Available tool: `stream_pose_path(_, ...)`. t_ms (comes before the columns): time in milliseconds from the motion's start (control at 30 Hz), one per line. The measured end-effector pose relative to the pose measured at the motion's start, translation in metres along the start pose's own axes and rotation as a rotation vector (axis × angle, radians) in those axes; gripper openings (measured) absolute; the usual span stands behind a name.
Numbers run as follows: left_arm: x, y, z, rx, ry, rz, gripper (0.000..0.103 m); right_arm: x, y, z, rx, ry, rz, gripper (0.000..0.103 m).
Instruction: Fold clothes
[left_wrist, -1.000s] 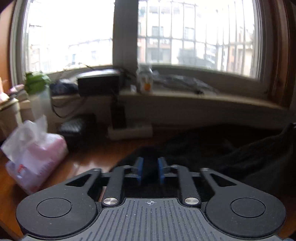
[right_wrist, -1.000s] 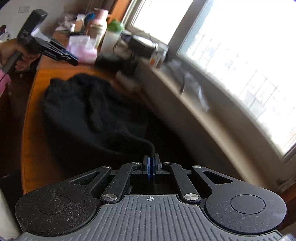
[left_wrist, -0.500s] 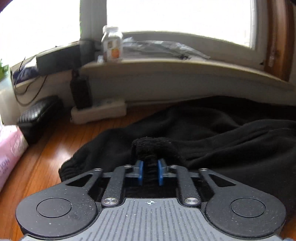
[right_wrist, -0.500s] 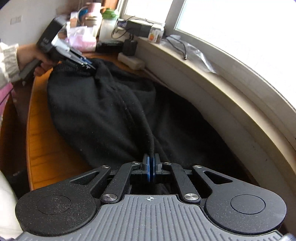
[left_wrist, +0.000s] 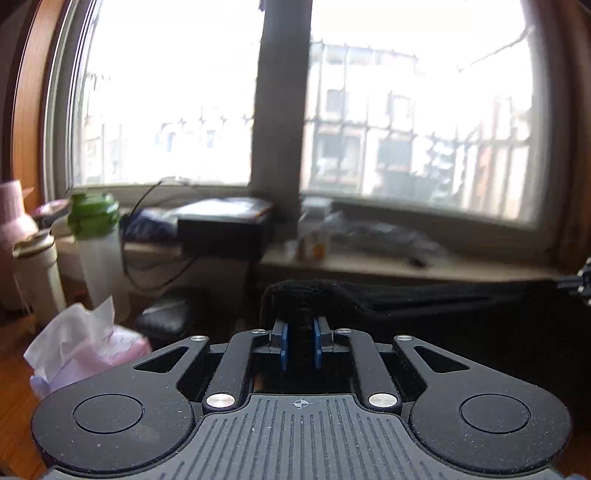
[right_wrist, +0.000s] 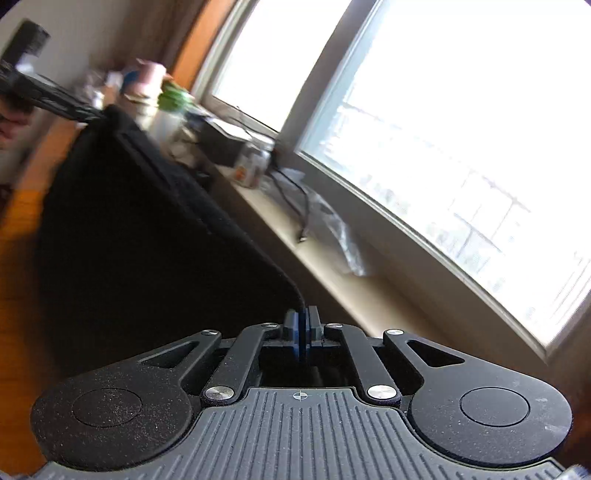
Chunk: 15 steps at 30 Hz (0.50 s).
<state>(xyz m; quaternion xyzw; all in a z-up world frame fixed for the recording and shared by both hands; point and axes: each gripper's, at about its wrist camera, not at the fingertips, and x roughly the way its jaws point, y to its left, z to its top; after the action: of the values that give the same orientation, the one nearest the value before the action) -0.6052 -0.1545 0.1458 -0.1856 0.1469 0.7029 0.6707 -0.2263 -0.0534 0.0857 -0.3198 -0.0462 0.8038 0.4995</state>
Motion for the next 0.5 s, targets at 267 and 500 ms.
stream_pose_path(267, 0.011, 0.024, -0.053, -0.039, 0.089, 0.04, 0.038, 0.053, 0.009, -0.025, 0.069, 0.088, 0.071, 0.041)
stream_pose_path(500, -0.032, 0.041, -0.083, -0.096, 0.078, -0.001, 0.054, 0.036, -0.001, -0.067, 0.195, 0.076, 0.147, 0.05)
